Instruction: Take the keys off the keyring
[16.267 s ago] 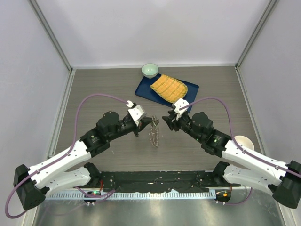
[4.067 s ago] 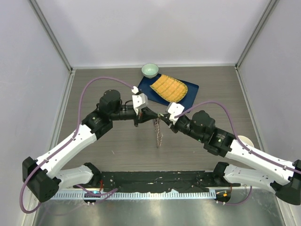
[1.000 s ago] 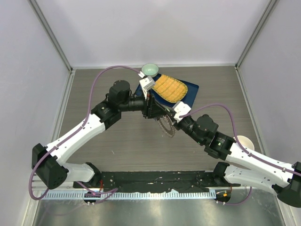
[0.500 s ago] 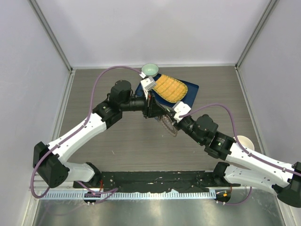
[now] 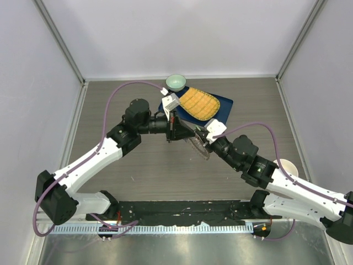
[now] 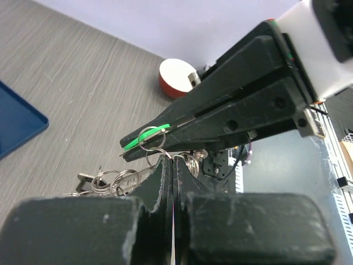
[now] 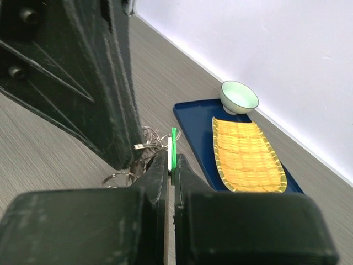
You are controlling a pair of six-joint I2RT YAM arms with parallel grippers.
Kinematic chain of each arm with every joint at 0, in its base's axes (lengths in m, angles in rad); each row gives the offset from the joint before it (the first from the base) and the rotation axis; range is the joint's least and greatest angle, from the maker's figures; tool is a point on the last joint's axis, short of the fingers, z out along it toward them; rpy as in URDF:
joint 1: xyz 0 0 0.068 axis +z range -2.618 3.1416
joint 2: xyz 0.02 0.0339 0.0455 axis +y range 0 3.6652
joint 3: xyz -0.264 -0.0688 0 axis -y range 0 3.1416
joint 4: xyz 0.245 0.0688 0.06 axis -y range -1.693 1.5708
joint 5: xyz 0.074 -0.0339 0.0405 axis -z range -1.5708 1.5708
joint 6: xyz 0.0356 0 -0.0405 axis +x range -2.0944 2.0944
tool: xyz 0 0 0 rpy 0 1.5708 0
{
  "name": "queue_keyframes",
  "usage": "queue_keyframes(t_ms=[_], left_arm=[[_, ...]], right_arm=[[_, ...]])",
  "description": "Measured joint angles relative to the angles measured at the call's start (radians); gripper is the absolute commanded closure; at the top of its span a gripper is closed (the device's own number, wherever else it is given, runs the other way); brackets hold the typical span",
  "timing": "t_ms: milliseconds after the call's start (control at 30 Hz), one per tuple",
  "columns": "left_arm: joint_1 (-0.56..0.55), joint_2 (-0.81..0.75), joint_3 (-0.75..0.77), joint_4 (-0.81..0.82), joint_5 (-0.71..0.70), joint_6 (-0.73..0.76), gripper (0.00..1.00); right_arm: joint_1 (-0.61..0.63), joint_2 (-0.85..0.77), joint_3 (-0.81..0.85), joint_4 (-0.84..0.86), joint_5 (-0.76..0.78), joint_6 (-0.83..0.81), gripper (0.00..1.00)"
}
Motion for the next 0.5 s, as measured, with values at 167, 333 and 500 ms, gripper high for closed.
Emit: queue_keyframes(t_ms=[167,333,500], left_arm=[[0.000,-0.062,-0.051,0.124,0.042,-0.032,1.00],[0.000,-0.086,-0.084,0.270,0.091,-0.082,1.00],[0.000,-0.086,-0.111,0.348,0.120,-0.120,1.00]], right_arm=[[0.002,-0.042,-0.019,0.024,-0.002,0.013,0.99],[0.003,-0.060,-0.036,0.057,-0.026,0.021,0.99],[0.004,-0.060,-0.044,0.074,-0.056,0.025,0.99]])
